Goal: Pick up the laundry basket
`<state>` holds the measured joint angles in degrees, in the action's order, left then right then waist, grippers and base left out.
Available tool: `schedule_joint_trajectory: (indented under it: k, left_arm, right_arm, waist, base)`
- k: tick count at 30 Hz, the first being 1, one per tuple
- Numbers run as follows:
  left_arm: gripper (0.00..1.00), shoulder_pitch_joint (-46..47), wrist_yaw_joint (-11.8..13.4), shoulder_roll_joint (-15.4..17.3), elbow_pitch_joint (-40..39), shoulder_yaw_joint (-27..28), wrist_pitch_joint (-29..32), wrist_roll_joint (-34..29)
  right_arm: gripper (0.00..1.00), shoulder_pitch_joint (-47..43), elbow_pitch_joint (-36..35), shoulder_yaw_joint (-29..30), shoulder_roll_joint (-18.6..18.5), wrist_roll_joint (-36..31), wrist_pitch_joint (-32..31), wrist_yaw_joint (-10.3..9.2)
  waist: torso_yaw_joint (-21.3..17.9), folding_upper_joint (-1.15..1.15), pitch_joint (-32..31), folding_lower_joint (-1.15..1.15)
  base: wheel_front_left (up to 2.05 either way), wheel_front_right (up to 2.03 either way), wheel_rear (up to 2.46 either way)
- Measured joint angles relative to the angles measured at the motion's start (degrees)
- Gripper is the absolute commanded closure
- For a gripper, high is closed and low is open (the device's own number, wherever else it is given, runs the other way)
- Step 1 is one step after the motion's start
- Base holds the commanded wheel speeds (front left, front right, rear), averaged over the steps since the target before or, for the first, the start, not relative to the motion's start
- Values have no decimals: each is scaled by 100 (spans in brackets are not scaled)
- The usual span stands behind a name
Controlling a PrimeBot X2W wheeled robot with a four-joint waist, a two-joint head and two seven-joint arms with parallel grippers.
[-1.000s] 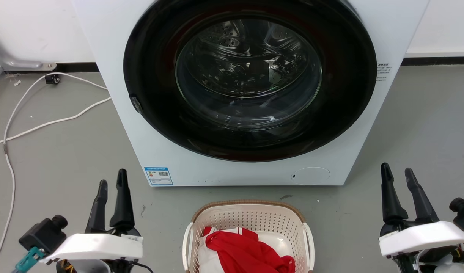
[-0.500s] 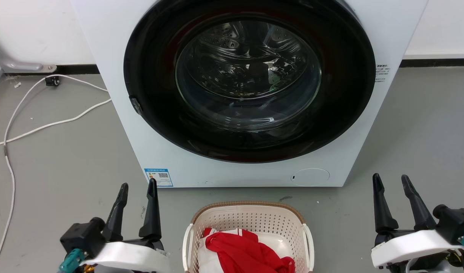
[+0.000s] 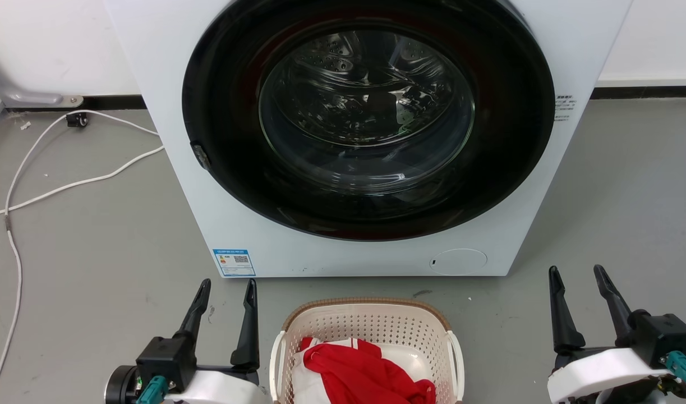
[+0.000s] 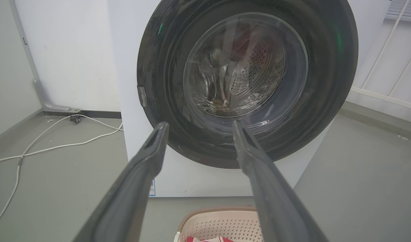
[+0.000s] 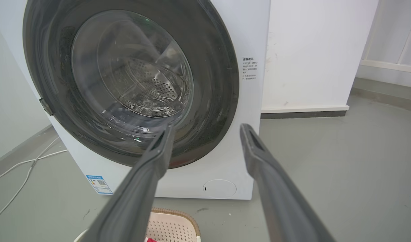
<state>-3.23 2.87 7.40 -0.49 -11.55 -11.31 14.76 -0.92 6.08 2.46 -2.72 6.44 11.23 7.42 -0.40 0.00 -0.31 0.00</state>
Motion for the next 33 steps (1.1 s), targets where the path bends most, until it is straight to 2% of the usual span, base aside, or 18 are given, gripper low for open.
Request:
schedule_joint_trajectory:
  k: [7,13,20,33]
  left_arm:
    - [0,-16,-196,-102,-31,55,-71,118]
    - [0,-120,-394,-189,18,158,-144,-155]
    - [0,-153,-437,-271,94,244,-210,-570]
    - [0,-221,-488,-342,88,238,-356,-1271]
  right_arm:
    - [0,-1,-27,10,-1,-187,77,8]
    - [0,-18,-30,-5,-2,-265,137,8]
    - [0,-30,-20,-20,-3,-310,225,8]
    - [0,-55,-13,-87,-4,-810,369,8]
  waist:
    - [-1,0,-6,0]
    - [-3,0,-23,0]
    - [-4,0,-32,0]
    - [5,0,-73,0]
  base:
    - [0,0,0]
    - [0,0,0]
    - [0,0,0]
    - [0,0,0]
